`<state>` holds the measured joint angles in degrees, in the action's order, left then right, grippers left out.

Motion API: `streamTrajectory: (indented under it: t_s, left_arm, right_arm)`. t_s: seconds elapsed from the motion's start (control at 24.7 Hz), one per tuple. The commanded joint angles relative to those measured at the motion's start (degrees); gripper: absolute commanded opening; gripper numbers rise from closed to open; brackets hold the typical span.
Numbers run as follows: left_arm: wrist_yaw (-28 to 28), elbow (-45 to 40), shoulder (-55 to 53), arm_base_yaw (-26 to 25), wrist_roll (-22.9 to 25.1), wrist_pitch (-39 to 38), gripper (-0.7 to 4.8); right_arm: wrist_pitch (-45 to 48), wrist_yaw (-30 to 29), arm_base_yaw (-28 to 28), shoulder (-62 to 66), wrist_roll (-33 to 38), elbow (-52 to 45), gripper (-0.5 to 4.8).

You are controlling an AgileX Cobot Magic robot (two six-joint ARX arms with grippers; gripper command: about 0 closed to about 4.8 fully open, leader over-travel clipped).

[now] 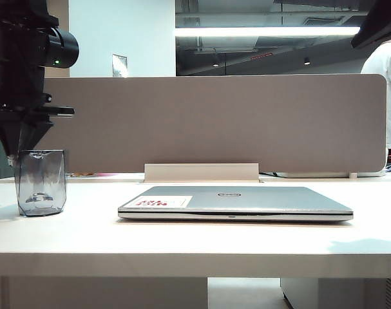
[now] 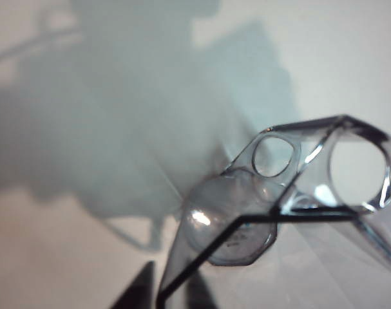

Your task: Pick up the water cup and place it on the left side of the laptop.

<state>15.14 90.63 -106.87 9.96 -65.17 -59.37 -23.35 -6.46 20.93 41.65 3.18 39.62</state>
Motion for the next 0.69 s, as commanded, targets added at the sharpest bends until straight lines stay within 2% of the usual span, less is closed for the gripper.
streamTrajectory:
  t_s: [0.04, 0.24, 0.45, 0.57, 0.69]
  left_arm:
    - [0.00, 0.44, 0.39, 0.00, 0.35, -0.35, 1.33]
    - [-2.38, 0.74, 1.05, -0.04, 1.84, 0.33, 1.33]
    - [-1.86, 0.79, 3.23, -0.17, 6.75, -0.26, 1.33]
    - [-1.99, 0.79, 4.72, -0.68, 6.75, 0.42, 1.33]
    - [-1.81, 0.79, 7.76, -1.49, 13.57, 1.51, 1.33]
  right_arm:
    - [1.01, 0.13, 0.13, -0.09, -0.15, 0.13, -0.06]
    - [0.92, 0.13, 0.13, -0.07, -0.15, 0.13, -0.06]
    - [0.92, 0.11, 0.13, -0.09, -0.17, 0.13, -0.06]
    - [0.90, 0.13, 0.13, -0.07, -0.20, 0.13, -0.06]
    - [0.90, 0.11, 0.13, -0.07, -0.20, 0.13, -0.06]
